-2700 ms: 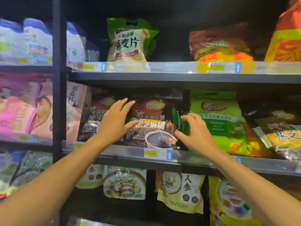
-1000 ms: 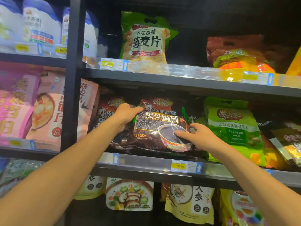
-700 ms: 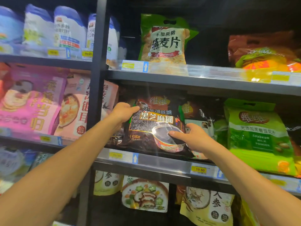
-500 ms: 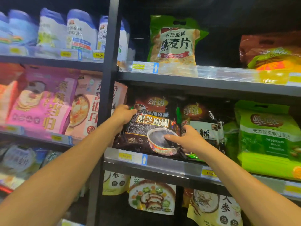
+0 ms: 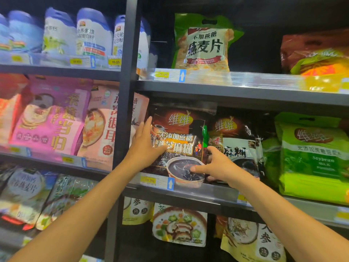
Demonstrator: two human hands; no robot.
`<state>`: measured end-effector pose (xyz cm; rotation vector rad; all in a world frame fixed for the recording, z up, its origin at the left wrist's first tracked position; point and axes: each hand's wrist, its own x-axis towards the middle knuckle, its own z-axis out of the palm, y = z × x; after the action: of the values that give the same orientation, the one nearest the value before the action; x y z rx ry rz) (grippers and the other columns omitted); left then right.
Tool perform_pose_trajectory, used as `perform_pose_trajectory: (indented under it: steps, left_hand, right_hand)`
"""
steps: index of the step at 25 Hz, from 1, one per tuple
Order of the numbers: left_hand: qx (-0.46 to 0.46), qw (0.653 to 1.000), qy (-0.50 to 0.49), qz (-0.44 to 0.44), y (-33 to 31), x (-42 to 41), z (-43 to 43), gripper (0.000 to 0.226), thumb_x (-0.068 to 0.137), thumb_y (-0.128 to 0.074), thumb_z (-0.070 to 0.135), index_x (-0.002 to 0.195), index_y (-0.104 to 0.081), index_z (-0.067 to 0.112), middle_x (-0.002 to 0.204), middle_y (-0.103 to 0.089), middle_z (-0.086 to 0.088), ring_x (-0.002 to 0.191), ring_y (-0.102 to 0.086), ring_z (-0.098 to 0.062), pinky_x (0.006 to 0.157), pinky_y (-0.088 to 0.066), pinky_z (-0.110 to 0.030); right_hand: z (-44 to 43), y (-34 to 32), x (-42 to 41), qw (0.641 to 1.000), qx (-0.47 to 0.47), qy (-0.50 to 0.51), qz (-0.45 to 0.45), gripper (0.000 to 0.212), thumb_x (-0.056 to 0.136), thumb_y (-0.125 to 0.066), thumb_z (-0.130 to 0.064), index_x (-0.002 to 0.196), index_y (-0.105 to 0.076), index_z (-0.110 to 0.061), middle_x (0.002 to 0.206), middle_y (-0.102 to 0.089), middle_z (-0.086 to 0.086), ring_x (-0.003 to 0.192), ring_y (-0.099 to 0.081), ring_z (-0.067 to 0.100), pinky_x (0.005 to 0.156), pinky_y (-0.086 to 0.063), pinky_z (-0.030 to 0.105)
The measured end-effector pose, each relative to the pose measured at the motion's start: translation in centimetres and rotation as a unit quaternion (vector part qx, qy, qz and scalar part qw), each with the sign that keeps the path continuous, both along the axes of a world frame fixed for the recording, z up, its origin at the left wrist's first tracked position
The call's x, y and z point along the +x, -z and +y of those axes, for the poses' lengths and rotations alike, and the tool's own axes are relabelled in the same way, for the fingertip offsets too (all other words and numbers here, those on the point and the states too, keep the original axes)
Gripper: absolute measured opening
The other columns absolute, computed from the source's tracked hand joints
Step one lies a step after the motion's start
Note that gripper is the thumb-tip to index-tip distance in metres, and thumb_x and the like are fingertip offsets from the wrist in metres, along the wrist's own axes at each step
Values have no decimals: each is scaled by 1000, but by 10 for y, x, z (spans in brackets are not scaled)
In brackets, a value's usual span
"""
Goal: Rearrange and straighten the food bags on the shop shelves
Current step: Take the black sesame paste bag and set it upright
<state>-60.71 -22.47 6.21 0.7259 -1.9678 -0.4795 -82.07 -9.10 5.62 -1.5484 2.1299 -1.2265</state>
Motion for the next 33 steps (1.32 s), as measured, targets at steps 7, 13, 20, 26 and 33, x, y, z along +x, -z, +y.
perform_pose_trajectory:
  steps: [7, 13, 20, 26, 33]
  left_hand:
    - [-196, 961, -143, -129, 33, 24, 23, 47, 87, -76, 40, 132, -61, 40, 152, -43, 4, 141, -37, -23, 91, -56, -43]
    - [-179, 965, -133, -140, 37, 21, 20, 42, 86, -77, 40, 123, -57, 38, 131, -50, 9, 126, -45, -17, 76, -53, -35]
    - [-172, 959, -147, -168, 24, 12, 10, 48, 82, -81, 42, 118, -51, 32, 125, -49, 3, 120, -48, -23, 75, -54, -39]
    - [-187, 956, -143, -172, 26, 12, 8, 49, 83, -80, 43, 118, -49, 31, 126, -48, 1, 119, -49, -22, 75, -56, -39]
    - [-199, 957, -128, -169, 29, 17, 6, 48, 86, -77, 44, 123, -51, 30, 129, -49, 1, 121, -49, -21, 76, -55, -37]
  right_hand:
    - [-10, 2, 7, 999, -3, -10, 44, 73, 72, -92, -39, 123, -40, -33, 108, -63, -11, 104, -67, 16, 90, -62, 46]
    - [-23, 2, 13, 996, -10, 19, 86, 73, 69, -94, -39, 123, -47, -23, 113, -68, -2, 101, -69, 21, 83, -64, 48]
    - [-32, -5, 20, 992, -2, 58, 110, 71, 69, -94, -39, 118, -47, -19, 113, -66, 1, 101, -67, 23, 88, -61, 50]
    - [-27, -5, 25, 986, 31, 73, 144, 72, 73, -91, -45, 124, -46, -22, 117, -66, 0, 100, -67, 21, 88, -62, 47]
    - [-14, -5, 36, 943, 16, 160, 292, 104, 65, -80, -75, 146, -38, -24, 146, -49, 0, 125, -58, 24, 93, -58, 48]
